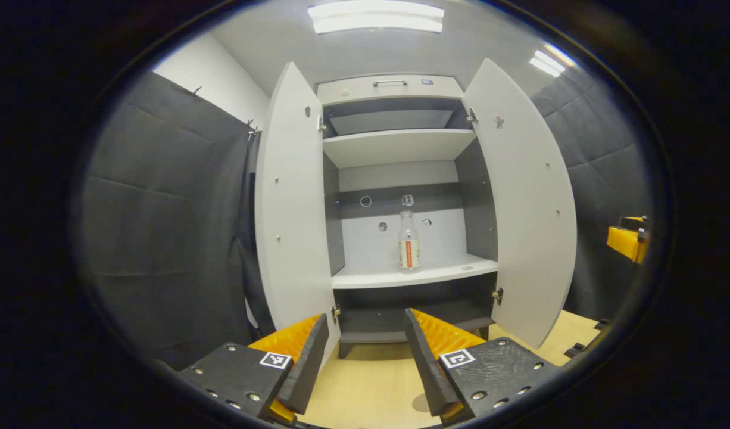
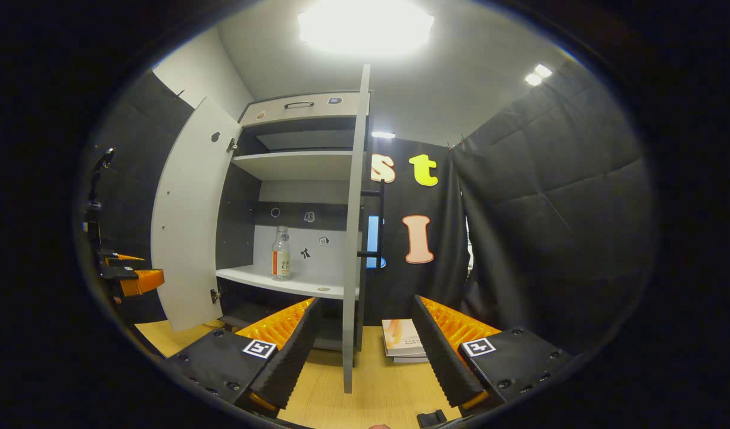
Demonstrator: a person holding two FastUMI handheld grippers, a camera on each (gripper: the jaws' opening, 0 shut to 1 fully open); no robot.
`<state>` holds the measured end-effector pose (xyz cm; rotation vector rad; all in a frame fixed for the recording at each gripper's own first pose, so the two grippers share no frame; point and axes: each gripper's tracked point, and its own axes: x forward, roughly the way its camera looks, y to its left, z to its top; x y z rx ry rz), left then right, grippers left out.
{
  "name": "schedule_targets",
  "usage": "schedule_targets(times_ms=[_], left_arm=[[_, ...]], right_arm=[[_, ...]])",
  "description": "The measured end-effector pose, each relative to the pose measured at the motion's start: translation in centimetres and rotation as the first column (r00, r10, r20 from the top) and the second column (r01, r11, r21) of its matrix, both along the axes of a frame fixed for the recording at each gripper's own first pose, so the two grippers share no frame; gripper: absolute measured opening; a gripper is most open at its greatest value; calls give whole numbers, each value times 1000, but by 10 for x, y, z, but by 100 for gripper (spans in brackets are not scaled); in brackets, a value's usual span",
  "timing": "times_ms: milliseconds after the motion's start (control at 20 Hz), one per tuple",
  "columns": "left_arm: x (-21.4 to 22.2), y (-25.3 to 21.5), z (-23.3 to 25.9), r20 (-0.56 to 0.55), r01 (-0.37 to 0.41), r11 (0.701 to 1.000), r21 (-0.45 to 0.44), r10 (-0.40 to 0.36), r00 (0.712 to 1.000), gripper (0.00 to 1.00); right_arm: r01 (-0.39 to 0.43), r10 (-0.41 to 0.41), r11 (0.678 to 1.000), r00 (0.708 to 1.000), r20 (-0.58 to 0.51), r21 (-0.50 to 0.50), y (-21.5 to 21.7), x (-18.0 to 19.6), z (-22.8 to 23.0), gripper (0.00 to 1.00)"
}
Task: Grasp the bottle in the cabinet with the left hand and place it on the coaster, then close the right door with the right hand and the left door with the left hand.
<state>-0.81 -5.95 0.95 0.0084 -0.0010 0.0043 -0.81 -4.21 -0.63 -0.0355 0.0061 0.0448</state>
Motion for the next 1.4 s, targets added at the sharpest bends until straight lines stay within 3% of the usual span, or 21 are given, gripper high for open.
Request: schedule_targets(times_ms=[150, 200, 300, 350, 400, 600, 1000, 1400], left_arm=[[9, -25, 9, 4, 8, 1000, -7, -8, 1000, 76], [13, -34, 10, -3, 14, 1000, -19, -14, 1000, 76], [19, -49, 12, -10, 17, 999, -44, -18, 1000, 76], [23, -55, 15, -13, 16, 999, -50, -16, 1000, 76], [27, -59, 19, -12, 10, 999, -50, -10, 1000, 76], [45, -71, 39, 7, 11, 999, -37, -10, 1000, 75], [106, -80, 68, 40, 45, 999, -30, -44, 998, 75], [204, -78, 82, 36, 128, 989, -73, -126, 991, 75]], right_arm=[[-20, 20, 1000, 1000, -9, -5, -20, 4, -8, 92], [-26, 26, 1000, 1000, -16, -1, -27, 6, -12, 97], [-42, 42, 999, 999, -20, 4, -40, 9, -17, 97], [-51, 51, 999, 998, -24, 3, -46, 10, -21, 92], [-57, 57, 998, 998, -27, 2, -51, 11, -24, 97], [-59, 60, 998, 998, -35, 22, -74, 12, -30, 97], [-1, 2, 1000, 999, -50, 27, -100, 21, -35, 98], [87, -85, 996, 994, -67, 29, -94, 42, -39, 97]])
